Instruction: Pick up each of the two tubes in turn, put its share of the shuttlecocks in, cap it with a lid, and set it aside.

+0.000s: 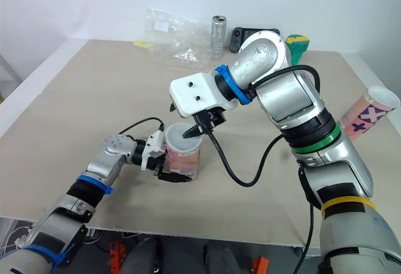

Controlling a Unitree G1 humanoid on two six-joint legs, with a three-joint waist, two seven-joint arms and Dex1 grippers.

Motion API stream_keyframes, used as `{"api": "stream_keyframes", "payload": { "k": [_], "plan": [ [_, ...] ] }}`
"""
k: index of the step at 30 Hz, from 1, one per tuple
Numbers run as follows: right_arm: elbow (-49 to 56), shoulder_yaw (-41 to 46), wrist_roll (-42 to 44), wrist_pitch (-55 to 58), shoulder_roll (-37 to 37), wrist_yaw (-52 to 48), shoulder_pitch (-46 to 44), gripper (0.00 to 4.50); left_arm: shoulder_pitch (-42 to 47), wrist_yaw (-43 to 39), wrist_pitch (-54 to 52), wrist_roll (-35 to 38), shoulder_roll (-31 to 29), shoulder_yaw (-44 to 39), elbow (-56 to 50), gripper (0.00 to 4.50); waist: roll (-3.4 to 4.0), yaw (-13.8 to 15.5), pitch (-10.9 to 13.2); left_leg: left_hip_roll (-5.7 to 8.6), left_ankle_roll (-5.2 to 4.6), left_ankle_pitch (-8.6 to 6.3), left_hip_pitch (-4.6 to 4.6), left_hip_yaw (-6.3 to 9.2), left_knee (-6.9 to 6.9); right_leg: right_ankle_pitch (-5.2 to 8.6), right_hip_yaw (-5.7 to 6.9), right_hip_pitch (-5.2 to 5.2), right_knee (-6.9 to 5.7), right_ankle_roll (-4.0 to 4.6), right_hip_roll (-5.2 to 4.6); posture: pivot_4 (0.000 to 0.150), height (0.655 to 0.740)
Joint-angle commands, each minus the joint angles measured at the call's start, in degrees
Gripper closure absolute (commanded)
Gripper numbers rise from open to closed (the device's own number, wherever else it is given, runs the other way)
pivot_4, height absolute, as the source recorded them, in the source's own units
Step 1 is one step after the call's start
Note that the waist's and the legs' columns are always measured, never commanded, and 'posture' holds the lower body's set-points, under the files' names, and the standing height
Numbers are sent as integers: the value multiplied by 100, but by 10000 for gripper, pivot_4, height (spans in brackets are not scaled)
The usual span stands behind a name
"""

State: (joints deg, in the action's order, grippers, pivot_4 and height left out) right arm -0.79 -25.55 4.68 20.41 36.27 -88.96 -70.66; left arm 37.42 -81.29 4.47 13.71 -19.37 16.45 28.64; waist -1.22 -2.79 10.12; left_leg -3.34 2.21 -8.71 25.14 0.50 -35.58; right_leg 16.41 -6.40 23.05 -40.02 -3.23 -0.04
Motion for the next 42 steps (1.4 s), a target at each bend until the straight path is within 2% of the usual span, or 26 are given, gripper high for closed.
{"api": "stream_keyframes", "payload": {
  "k": [1,4,7,13,17,20,28,31,34,41,42],
  "plan": [
    [-146,749,742,614,129,-294,-459,10626,-116,98,-113,-304,-110,91,210,8828,-1,2,3,0,-1,3,4,1,0,0,0,2,0,2,0,1500,7394],
    [-149,828,1040,783,368,-354,-436,10626,-113,88,-105,-308,-109,96,225,8828,-2,2,2,0,1,3,5,0,1,0,0,1,0,-3,-1,1500,7394],
    [-37,813,1279,883,546,-354,-304,18402,-107,59,-104,-317,-119,109,235,8828,-2,2,2,0,1,2,4,-1,8,3,0,4,2,-5,-1,1500,7394],
    [422,577,1326,930,525,-263,147,44450,-57,35,-86,-337,-130,101,283,8828,-2,1,2,1,1,3,4,-3,9,3,-2,7,2,-3,-1,1500,7394],
    [480,308,1116,1010,320,-16,194,44450,-39,33,-108,-333,-151,91,279,8828,-1,0,2,1,1,3,6,-3,9,2,-3,9,1,-5,0,1500,7394],
    [672,51,932,749,378,-187,394,44450,-71,7,-126,-336,-198,99,227,8828,-2,1,2,0,1,3,6,-2,9,2,-1,11,1,-3,1,1500,7394],
    [616,-900,-269,-446,417,-162,841,44450,-85,55,-193,-304,-235,70,154,8828,-3,-4,-12,-9,1,2,-5,-2,12,9,1,7,2,13,10,1500,7394],
    [546,-996,-553,-774,414,-193,915,44450,-115,58,-236,-285,-248,65,100,8828,-15,-20,-51,-12,1,2,-25,-2,12,11,1,5,2,17,12,1500,7394],
    [523,-862,-471,-770,321,-268,900,44450,-138,76,-250,-288,-259,59,76,8828,-43,-31,-77,-15,5,0,-64,-5,16,15,1,-18,3,26,9,1500,7394],
    [127,457,791,701,-13,-49,395,44450,-144,98,-246,-288,-243,60,66,8828,-51,-103,-87,-22,7,-1,-66,-17,25,6,1,-16,3,41,0,1500,7394],
    [82,692,971,914,114,-45,382,41694,-143,96,-240,-287,-240,54,66,8828,-49,-102,-86,-21,6,0,-48,-17,26,4,1,-15,2,42,0,1500,7394]
  ]
}}
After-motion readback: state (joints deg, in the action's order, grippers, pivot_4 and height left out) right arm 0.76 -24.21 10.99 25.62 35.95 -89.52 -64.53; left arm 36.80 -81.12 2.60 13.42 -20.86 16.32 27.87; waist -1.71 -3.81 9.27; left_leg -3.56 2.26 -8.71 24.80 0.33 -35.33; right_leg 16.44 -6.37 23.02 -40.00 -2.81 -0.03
